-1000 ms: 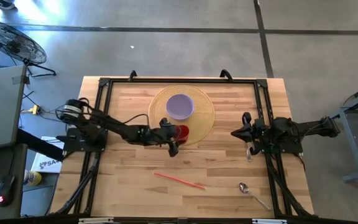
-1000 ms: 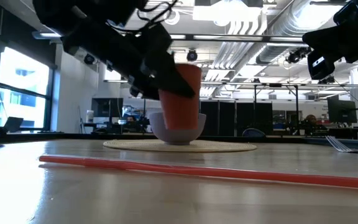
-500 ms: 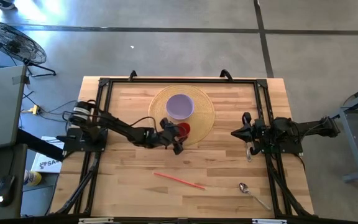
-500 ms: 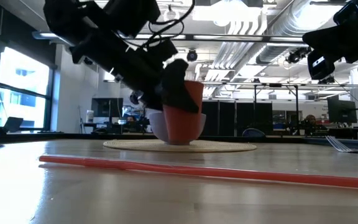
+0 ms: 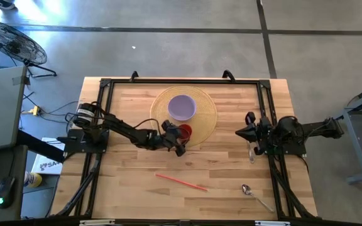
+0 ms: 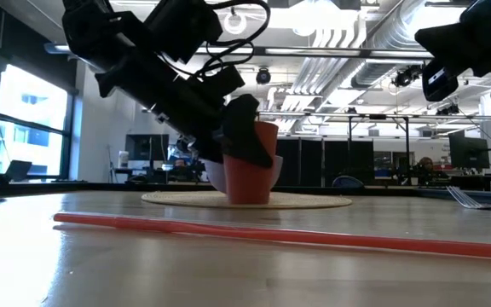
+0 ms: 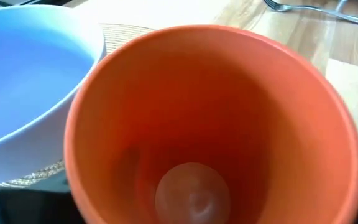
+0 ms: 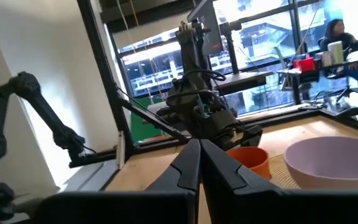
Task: Pick & Place Utensil
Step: Put the orange cup to the right side of the bowl on the table placemat
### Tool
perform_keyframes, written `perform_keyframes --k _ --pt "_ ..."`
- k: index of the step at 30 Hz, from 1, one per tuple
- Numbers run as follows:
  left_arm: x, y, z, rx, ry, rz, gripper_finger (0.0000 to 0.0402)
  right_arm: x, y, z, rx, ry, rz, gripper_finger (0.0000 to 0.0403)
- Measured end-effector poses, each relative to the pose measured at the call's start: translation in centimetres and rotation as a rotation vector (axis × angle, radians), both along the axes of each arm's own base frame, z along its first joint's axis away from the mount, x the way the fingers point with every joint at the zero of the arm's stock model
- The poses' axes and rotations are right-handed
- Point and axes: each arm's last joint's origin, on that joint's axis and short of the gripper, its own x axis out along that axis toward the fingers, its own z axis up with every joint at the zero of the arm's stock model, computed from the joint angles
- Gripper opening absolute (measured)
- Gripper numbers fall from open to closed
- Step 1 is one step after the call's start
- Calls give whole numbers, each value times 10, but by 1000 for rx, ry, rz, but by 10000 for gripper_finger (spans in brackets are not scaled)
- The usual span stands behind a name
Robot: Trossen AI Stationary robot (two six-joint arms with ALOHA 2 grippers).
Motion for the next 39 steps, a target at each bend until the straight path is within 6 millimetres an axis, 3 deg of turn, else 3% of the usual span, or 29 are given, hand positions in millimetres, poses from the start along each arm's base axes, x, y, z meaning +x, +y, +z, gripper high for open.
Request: perform_keyframes --k 5,11,18,32,39 --pt "-1 0 -2 6 20 -11 393 0 0 0 -64 -4 -13 5" --pt "0 -2 -2 58 59 -98 379 0 0 0 -122 -8 -23 7" --pt "-6 -5 -2 -2 150 -268 378 0 0 0 -117 -8 -22 7" --pt "-32 -4 33 -7 251 -241 378 8 0 -6 -120 76 -60 7" --pt "-56 -28 56 110 264 -152 378 29 3 -16 -140 176 -48 9"
